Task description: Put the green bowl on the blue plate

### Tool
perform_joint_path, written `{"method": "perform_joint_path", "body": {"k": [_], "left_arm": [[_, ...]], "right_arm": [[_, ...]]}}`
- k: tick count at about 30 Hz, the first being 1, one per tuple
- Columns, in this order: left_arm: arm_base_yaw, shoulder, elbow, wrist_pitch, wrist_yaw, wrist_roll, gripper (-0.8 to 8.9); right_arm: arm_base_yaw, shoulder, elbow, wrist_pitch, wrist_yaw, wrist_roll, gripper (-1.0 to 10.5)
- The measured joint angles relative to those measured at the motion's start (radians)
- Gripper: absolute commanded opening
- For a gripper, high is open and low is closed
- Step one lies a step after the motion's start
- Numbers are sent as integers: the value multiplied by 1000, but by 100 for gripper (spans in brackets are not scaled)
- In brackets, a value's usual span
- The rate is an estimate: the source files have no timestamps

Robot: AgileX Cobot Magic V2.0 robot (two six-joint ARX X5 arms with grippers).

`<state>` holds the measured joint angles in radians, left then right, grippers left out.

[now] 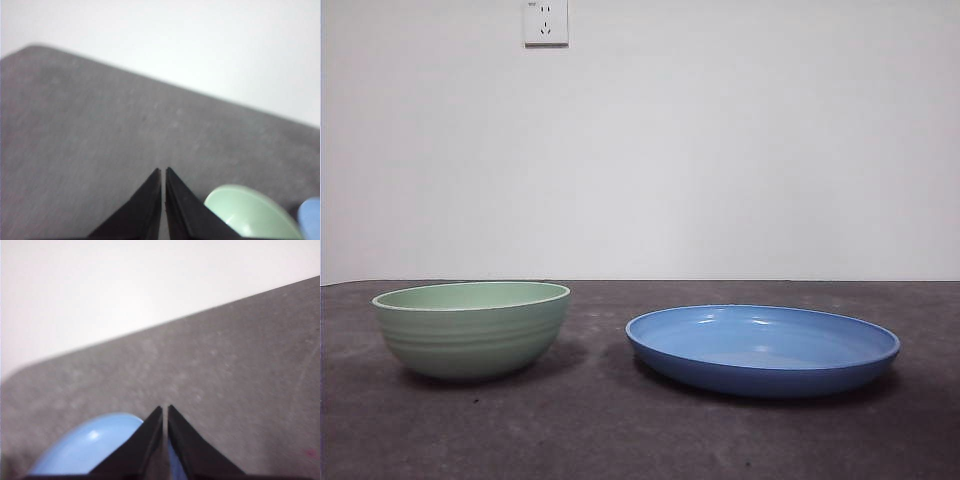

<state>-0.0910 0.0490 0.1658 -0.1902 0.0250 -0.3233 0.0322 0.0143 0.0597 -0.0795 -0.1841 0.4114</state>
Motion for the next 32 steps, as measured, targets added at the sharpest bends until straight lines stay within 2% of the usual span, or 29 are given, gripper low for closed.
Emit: {"method": "perform_joint_path", "body": {"k": [5,12,16,22,27,32], "left_arm": [[-15,108,97,-21,0,-57,15],[-39,280,358,-77,32,-55,15],[-41,399,510,-117,167,-18,15],[-47,568,681,-202,369,29,15],[-76,660,792,-272,455,79,16],[-124,707,814,-294,489,111,30]], "right_arm": [[0,64,135,-9,-27,93,12],[0,251,420,-164,-108,108,12],[0,399,605,-289,-188,47,12],[8,611,877,-491,-299,-90,12],[48,736,1044,-627,-346,-214,12],[105,802,1088,-694,-399,-307,12]]}}
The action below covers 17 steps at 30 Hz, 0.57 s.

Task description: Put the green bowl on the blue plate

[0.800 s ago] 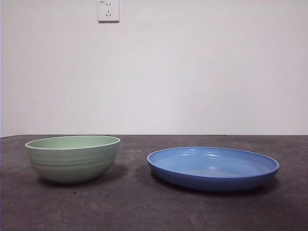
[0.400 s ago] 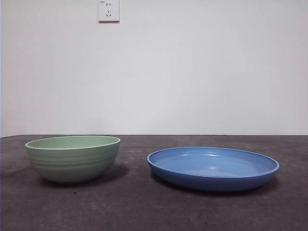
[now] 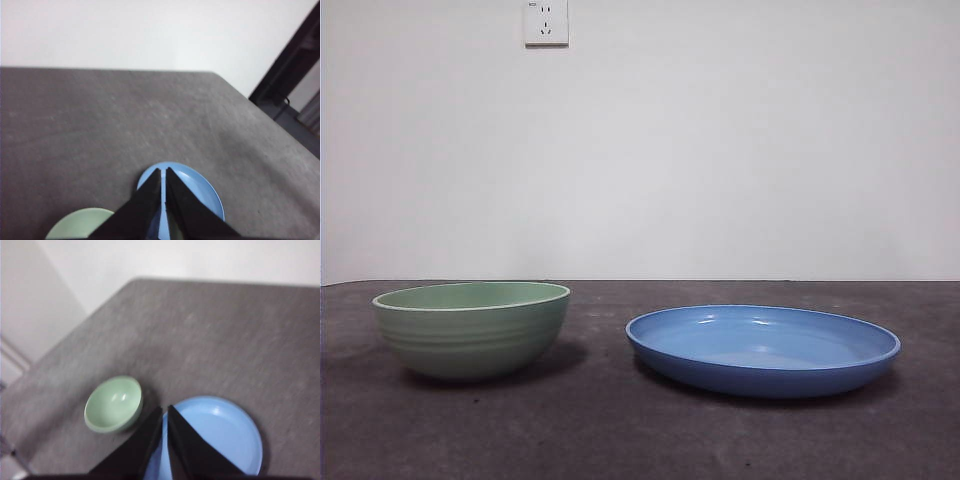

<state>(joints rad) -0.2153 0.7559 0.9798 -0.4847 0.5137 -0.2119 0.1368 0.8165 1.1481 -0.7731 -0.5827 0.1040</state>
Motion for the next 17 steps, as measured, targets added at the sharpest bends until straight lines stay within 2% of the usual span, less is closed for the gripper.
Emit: {"method": "perform_joint_path", "body": {"k": [6,8,10,11,15,17], "left_arm": [[-23,4,0,-5,3,19,41],[-24,4,0,-5,3,21,90],[-24,4,0,-5,3,21,183],[-24,5,0,-5,2,22,236],[-24,10,0,-5,3,24,491],[-24,12,0,-5,2,24,547]], "right_arm": [[41,45,0,-39,1,-46,13],[43,52,0,-39,1,-50,13],[45,60,0,-39,1,-53,41],[45,62,0,-39,2,-54,95],[46,75,0,-39,14,-55,447],[46,77,0,-39,19,-55,524]]}}
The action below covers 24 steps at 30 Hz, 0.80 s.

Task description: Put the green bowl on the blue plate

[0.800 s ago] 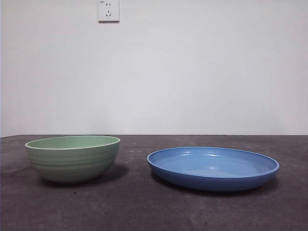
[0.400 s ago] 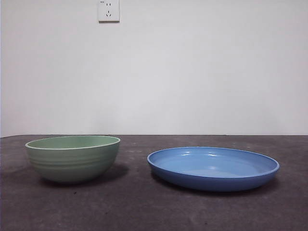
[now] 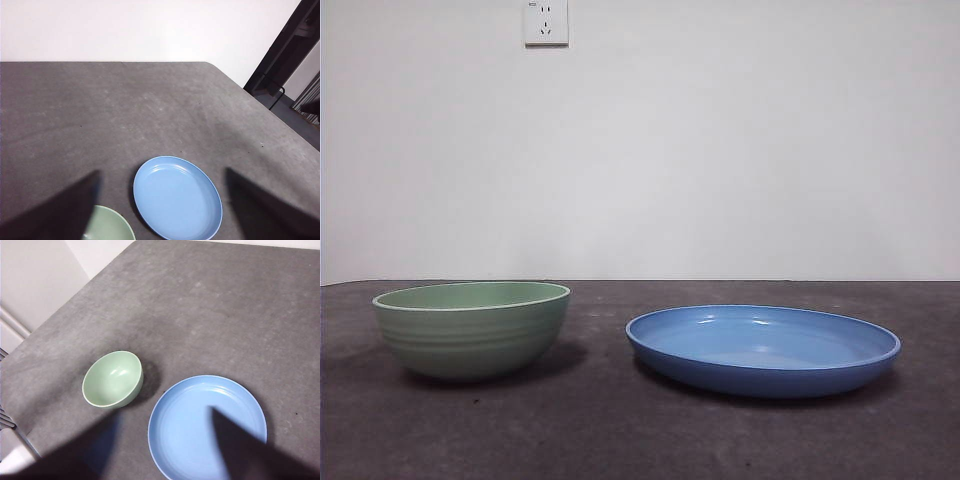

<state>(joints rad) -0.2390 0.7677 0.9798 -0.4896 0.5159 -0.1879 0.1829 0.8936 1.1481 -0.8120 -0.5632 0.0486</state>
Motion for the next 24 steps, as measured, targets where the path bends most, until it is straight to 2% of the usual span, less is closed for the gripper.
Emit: {"method": "perform_joint_path", "body": {"k": [2,12,18,24], "left_arm": [[0,2,0,0,0,4,572],[0,65,0,-14,-5,34,572],[23,188,0,-111,-121,0,571],[39,366,0,-200,-155,-11,563]], "right_arm": [[0,3,0,0,13,0,539],[0,6,0,8,15,0,539],[0,6,0,8,14,0,539],[0,6,0,8,14,0,539]]}}
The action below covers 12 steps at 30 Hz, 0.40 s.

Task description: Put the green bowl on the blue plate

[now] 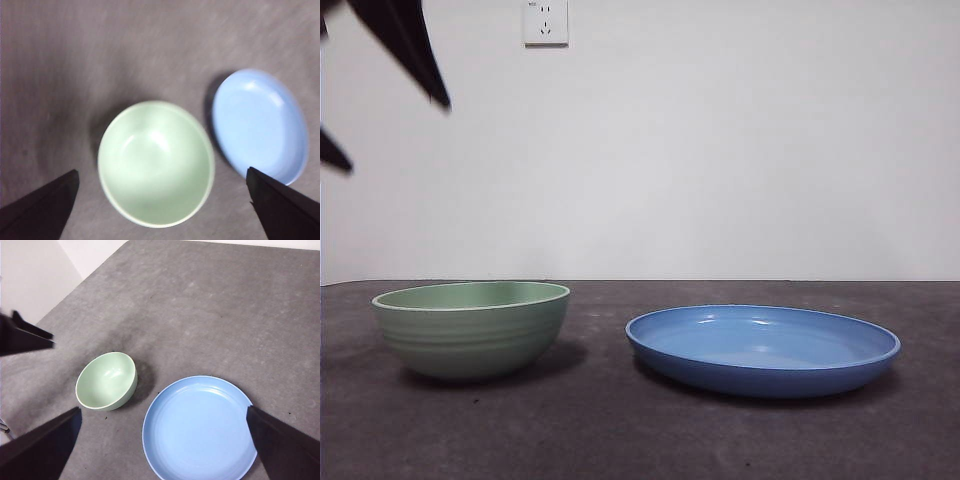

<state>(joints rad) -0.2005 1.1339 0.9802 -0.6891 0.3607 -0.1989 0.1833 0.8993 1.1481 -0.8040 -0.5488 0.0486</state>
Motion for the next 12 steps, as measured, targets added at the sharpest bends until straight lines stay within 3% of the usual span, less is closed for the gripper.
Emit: {"method": "perform_joint_path", "body": {"k": [9,12], "left_arm": [[6,292,0,33,-69,6,554],[6,354,0,54,-71,7,500]], "right_arm": [[0,0,0,0,0,0,539],[0,0,0,-1,0,0,539]]}}
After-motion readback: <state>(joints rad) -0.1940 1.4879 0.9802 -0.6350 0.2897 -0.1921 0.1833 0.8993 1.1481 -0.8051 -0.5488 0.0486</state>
